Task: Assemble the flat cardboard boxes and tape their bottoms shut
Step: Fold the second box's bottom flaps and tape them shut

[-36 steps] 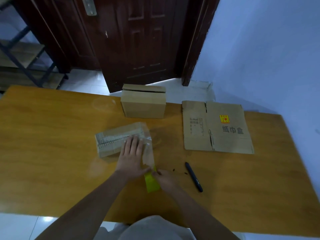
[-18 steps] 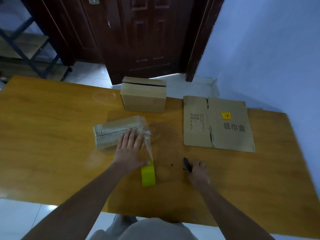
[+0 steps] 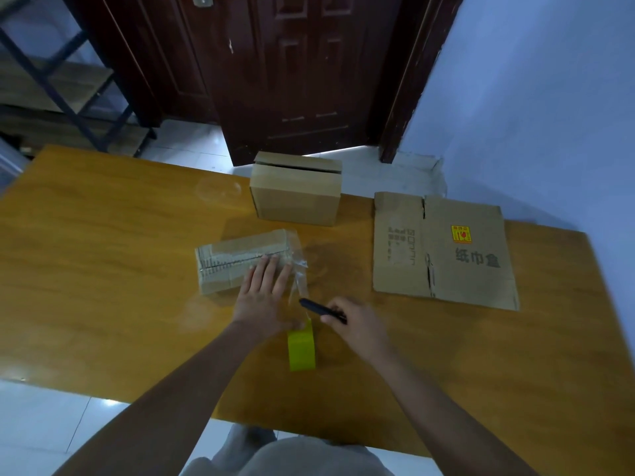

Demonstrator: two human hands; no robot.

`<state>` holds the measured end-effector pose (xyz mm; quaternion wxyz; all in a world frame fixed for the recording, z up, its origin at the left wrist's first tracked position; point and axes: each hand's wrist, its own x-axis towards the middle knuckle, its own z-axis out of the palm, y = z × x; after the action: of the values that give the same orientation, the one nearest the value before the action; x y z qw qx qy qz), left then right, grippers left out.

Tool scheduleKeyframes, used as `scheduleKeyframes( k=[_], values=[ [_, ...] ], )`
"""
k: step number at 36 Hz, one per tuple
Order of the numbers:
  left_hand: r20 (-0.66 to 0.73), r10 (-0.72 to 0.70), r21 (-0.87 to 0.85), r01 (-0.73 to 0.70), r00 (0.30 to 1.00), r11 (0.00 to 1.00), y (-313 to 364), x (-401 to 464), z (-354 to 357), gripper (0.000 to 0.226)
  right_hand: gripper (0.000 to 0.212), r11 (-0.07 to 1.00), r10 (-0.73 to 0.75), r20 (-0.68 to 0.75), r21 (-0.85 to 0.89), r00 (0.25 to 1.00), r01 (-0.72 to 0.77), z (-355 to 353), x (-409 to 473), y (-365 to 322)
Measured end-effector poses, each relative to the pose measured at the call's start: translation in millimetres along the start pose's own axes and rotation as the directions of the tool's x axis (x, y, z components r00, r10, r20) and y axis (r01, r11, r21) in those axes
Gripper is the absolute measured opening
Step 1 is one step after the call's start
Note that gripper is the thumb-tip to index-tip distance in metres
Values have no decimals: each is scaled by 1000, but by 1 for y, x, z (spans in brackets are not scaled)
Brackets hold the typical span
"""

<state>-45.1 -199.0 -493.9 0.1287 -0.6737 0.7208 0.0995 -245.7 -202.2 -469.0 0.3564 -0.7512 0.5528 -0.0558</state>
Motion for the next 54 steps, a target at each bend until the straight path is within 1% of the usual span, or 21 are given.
scheduleKeyframes(
  k=[8,17,20,26,31,35,45,50,54],
  values=[
    [16,3,-23,-3,1000,1000,2,-3,-3,116,18,989,59,-34,-133,998,-63,10,12,-16],
    [-2,-15,-33,14,1000,999,2,-1,-3,115,19,972,106,-76,-202,991,-120,14,13,-23],
    [-2,-14,-46,14,1000,999,2,0,-3,115,19,971,110,-83,-204,991,-125,16,12,-25],
    [11,-10,-20,10,1000,1000,1,1,-3,115,20,971,118,-84,-198,989,-133,11,8,-25],
    [10,-6,-33,7,1000,999,0,1,-3,115,20,977,122,-53,-169,991,-130,8,8,-23],
    [10,-11,-19,12,1000,1000,0,1,-3,113,20,973,138,-44,-180,989,-144,8,12,-26],
    [-1,-16,-25,16,1000,1000,1,1,-1,111,20,956,196,-79,-208,977,-209,11,12,-29],
    [-12,-4,-42,3,1000,999,-1,1,-1,111,20,951,230,-94,-191,969,-244,13,13,-31],
    [-3,12,-63,-12,1000,998,-1,-1,-3,115,16,938,267,-115,-198,957,-285,10,12,-22]
  ],
)
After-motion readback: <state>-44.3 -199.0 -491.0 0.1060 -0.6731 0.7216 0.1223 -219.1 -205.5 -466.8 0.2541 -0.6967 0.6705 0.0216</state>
